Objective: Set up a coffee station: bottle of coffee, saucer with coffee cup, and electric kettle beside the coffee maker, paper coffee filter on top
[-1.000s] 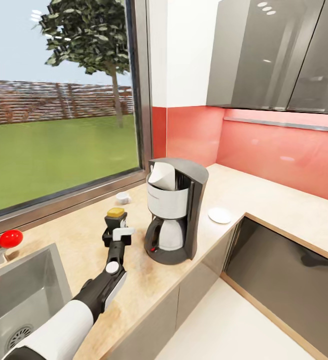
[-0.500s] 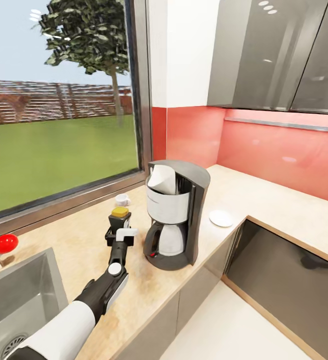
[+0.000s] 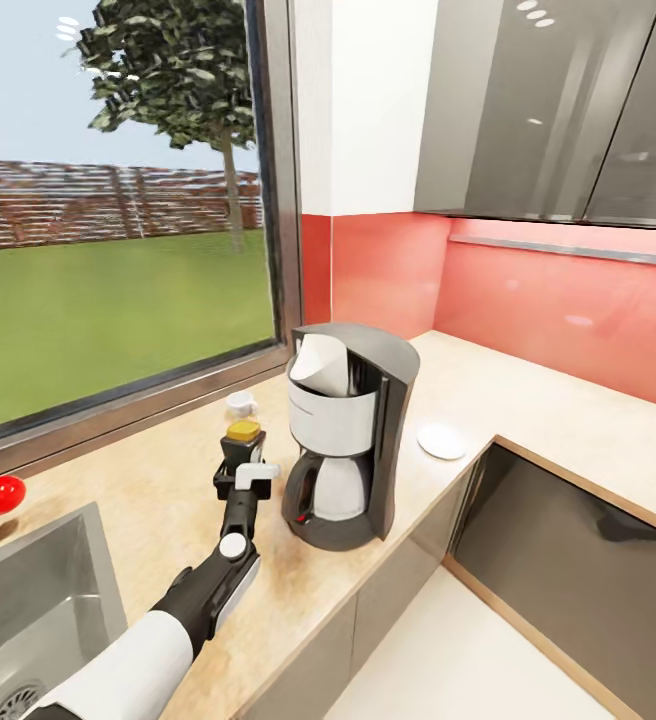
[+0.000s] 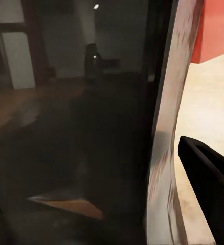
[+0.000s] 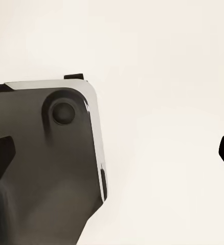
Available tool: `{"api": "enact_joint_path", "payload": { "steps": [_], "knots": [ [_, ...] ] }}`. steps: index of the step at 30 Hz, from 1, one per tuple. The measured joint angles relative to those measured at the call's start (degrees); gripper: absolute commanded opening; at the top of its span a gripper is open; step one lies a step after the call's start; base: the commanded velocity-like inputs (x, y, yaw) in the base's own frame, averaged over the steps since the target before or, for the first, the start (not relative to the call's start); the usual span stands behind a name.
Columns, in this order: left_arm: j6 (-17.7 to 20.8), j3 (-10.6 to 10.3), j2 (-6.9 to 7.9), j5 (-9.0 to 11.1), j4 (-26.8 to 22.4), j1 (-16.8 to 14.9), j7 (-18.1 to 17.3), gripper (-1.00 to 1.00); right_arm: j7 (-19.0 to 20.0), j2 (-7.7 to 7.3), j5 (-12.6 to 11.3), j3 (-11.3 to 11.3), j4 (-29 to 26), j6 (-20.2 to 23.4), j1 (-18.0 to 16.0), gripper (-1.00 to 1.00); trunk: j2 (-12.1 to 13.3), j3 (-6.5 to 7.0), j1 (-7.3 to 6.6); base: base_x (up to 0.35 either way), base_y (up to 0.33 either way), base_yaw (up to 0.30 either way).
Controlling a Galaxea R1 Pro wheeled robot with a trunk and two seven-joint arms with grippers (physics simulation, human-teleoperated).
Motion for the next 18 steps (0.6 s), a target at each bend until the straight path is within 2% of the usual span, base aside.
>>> {"api": "enact_joint_path", "payload": {
  "steps": [13, 14, 18],
  "knots": [
    [0.01, -0.02, -0.2, 0.02, -0.06, 0.24, 0.0, -1.0, 0.0, 0.0, 0.0, 0.01, 0.0, -0.04, 0.0, 1.0, 0.0, 0.0, 0.0, -0.001, -0.002, 0.0],
    [0.01, -0.03, -0.32, -0.02, -0.05, 0.24, 0.0, 1.0, 0.0, 0.0, 0.0, 0.03, 0.0, -0.04, 0.0, 1.0, 0.0, 0.0, 0.0, 0.0, 0.0, 0.0],
    [-1.96, 0.0, -0.37, -0.11, 0.01, 0.27, 0.14, 1.0, 0.0, 0.0, 0.0, 0.02, 0.0, -0.03, 0.0, 1.0, 0.0, 0.0, 0.0, 0.0, 0.0, 0.0]
  ]
}}
